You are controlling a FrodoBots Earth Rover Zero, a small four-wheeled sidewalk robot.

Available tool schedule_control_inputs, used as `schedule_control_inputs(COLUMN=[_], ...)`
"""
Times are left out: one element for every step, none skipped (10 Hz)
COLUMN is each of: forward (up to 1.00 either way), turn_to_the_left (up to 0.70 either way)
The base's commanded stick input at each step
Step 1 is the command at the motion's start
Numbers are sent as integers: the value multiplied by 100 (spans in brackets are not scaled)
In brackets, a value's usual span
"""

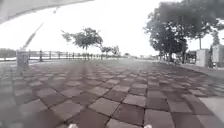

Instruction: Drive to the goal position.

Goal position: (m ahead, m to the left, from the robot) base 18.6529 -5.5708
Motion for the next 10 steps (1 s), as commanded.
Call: schedule_control_inputs(forward=[100,100,100,100,100,100,100,100,100,100], turn_to_the_left=[-40,-40,-34,-13,0,0,-3,-22,-40,-40])
